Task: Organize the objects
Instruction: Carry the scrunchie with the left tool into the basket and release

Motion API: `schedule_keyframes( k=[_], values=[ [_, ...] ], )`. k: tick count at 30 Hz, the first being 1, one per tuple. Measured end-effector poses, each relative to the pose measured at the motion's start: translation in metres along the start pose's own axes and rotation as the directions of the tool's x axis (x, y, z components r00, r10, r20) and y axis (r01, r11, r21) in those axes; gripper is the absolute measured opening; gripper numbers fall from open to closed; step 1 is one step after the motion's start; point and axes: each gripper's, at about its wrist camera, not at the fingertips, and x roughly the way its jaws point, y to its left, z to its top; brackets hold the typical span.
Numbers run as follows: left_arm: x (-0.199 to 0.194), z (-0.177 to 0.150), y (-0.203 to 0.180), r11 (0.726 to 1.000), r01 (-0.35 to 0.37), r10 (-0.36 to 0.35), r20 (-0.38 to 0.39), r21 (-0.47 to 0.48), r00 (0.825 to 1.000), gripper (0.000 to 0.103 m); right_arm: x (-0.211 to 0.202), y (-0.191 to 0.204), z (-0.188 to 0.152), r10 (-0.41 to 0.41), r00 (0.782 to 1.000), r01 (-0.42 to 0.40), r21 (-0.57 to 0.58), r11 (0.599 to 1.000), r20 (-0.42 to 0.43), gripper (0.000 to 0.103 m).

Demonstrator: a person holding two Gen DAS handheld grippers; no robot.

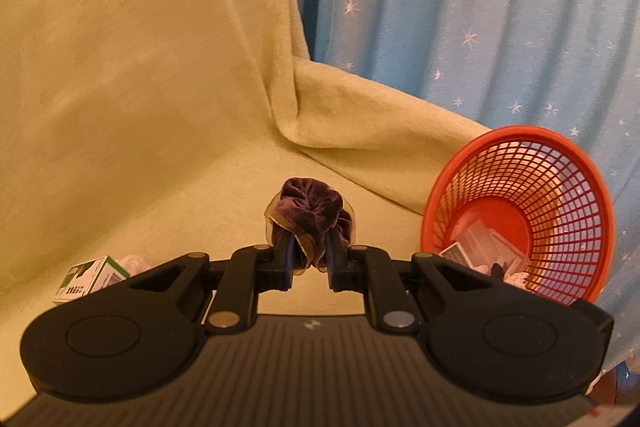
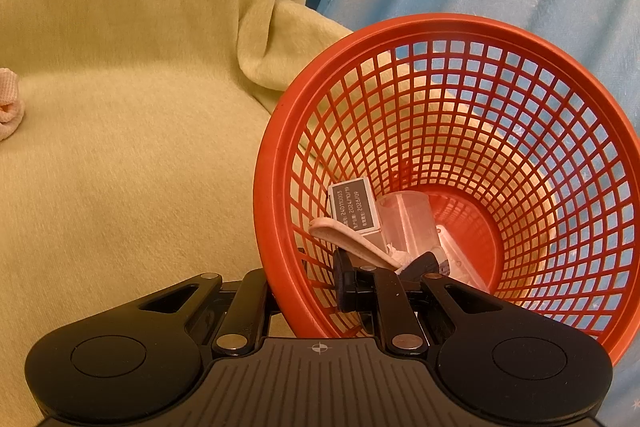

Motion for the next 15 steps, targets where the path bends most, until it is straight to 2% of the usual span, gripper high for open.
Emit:
schedule_keyframes(
  k=[15],
  values=[
    [0.005, 0.018, -0.025, 0.993, 0.109, -0.109, -0.001, 0.053, 0.994, 0.012, 0.002, 0.001, 0.002, -0.001, 1.0, 0.001, 0.002, 1.0, 0.0, 0.01]
  ],
)
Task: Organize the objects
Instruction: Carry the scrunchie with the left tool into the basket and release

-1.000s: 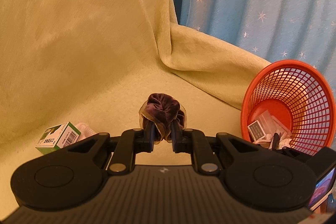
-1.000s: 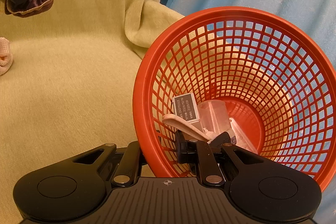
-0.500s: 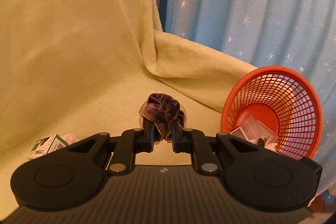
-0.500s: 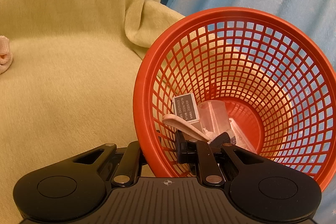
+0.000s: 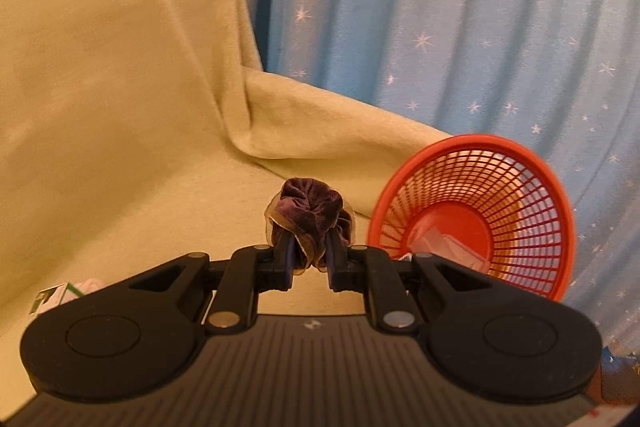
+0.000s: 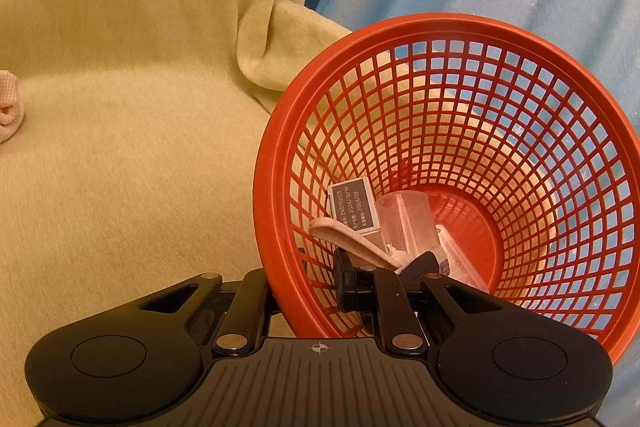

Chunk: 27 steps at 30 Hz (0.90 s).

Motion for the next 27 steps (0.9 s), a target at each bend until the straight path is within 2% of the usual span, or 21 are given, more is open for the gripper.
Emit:
schedule_keyframes(
  k=[13, 27],
  values=[
    [0.007, 0.011, -0.029, 0.992, 0.104, -0.102, -0.025, 0.077, 0.994, 0.012, -0.002, 0.0, -0.002, 0.001, 1.0, -0.001, 0.005, 1.0, 0.002, 0.01],
    [0.03, 0.026, -0.076, 0.959, 0.234, -0.225, -0.069, 0.162, 0.972, 0.012, -0.002, 0.0, -0.001, 0.002, 1.0, -0.002, 0.013, 1.0, 0.004, 0.01]
  ],
)
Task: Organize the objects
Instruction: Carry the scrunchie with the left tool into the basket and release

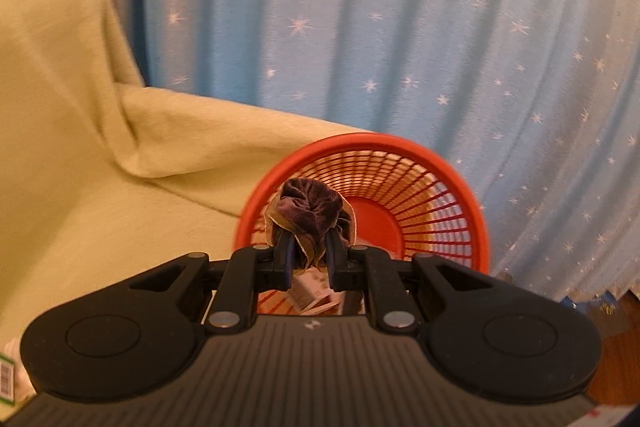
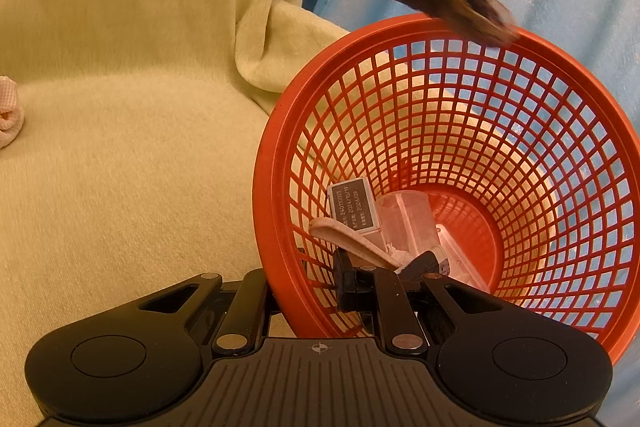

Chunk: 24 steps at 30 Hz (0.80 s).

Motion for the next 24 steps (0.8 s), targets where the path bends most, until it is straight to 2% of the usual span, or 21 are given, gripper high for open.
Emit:
schedule_keyframes(
  k=[2, 4, 5, 9, 17, 21, 24],
  values=[
    [0.01, 0.004, -0.007, 1.0, 0.024, -0.024, -0.014, 0.016, 1.0, 0.015, 0.0, 0.0, 0.0, 0.0, 1.0, 0.0, 0.002, 1.0, 0.001, 0.01],
    [0.021, 0.008, -0.013, 0.998, 0.062, -0.062, -0.018, 0.025, 0.998, 0.023, 0.0, 0.001, 0.0, 0.001, 1.0, -0.001, 0.002, 1.0, 0.001, 0.01],
    [0.026, 0.009, -0.014, 0.998, 0.065, -0.065, -0.019, 0.018, 0.998, 0.032, 0.0, 0.001, 0.0, 0.001, 1.0, -0.001, 0.002, 1.0, 0.001, 0.01],
    [0.022, 0.013, -0.01, 0.999, 0.047, -0.047, 0.011, -0.001, 0.999, 0.032, -0.001, 0.002, 0.0, 0.002, 1.0, -0.002, 0.005, 1.0, 0.002, 0.01],
    [-0.012, 0.001, 0.037, 0.989, -0.102, 0.107, 0.045, -0.104, 0.993, 0.032, 0.0, 0.0, 0.001, 0.002, 1.0, -0.002, 0.008, 1.0, 0.002, 0.01],
    [-0.03, -0.011, 0.061, 0.973, -0.175, 0.185, 0.051, -0.153, 0.981, 0.033, 0.0, 0.0, 0.001, 0.003, 1.0, -0.003, 0.008, 1.0, 0.002, 0.01],
    [-0.047, -0.023, 0.08, 0.952, -0.244, 0.257, 0.052, -0.187, 0.965, 0.035, 0.0, 0.0, 0.001, 0.002, 1.0, -0.002, 0.009, 1.0, 0.002, 0.01]
  ],
)
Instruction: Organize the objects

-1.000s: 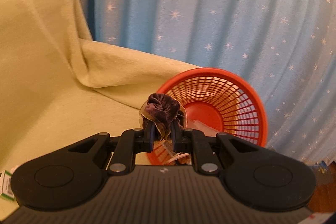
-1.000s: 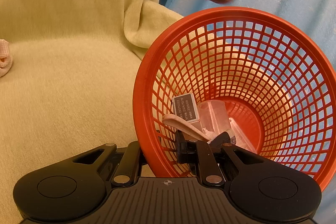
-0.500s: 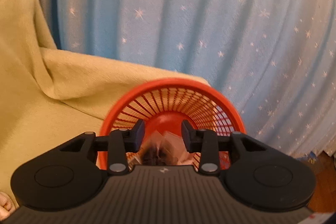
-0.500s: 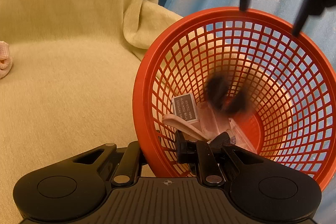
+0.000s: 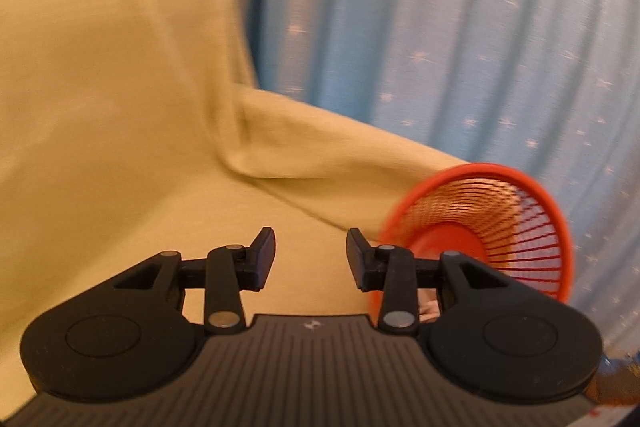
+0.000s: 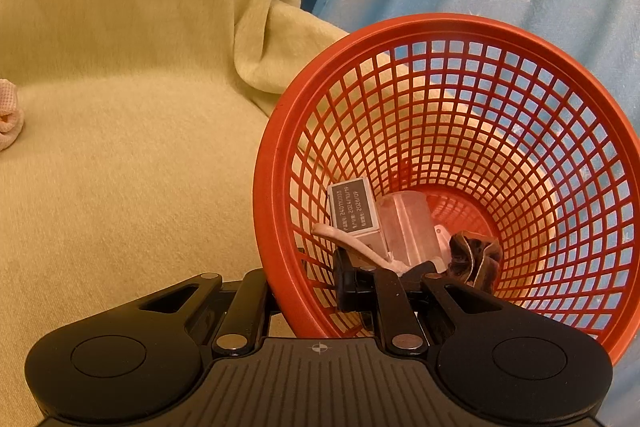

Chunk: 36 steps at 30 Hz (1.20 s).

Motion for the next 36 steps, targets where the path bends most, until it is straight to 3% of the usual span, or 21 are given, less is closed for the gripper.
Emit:
schedule_keyframes(
  k=[5, 10, 16, 25, 30, 36],
  values=[
    [-0.021, -0.015, 0.052, 0.985, -0.159, 0.16, 0.009, -0.073, 0.987, 0.038, 0.001, 0.0, 0.0, -0.001, 1.0, 0.001, -0.005, 1.0, -0.002, 0.01],
    [-0.035, -0.03, 0.097, 0.947, -0.289, 0.291, -0.005, -0.138, 0.957, 0.042, 0.001, 0.0, 0.0, -0.002, 1.0, 0.002, -0.004, 1.0, -0.002, 0.01],
    [-0.044, -0.052, 0.13, 0.908, -0.395, 0.393, -0.042, -0.138, 0.919, 0.059, 0.002, 0.0, 0.0, -0.003, 1.0, 0.003, -0.012, 1.0, -0.004, 0.01],
    [-0.023, -0.085, 0.141, 0.907, -0.403, 0.39, -0.115, -0.126, 0.914, 0.073, 0.002, 0.003, 0.0, -0.006, 1.0, 0.006, -0.017, 1.0, -0.005, 0.01],
    [-0.004, -0.097, 0.134, 0.91, -0.415, 0.412, -0.138, 0.006, 0.901, 0.073, 0.002, 0.003, -0.001, -0.005, 1.0, 0.005, -0.018, 1.0, -0.005, 0.01],
    [0.015, -0.108, 0.124, 0.888, -0.409, 0.442, -0.142, 0.21, 0.886, 0.072, 0.002, 0.003, -0.001, -0.005, 1.0, 0.005, -0.02, 1.0, -0.006, 0.01]
  ],
)
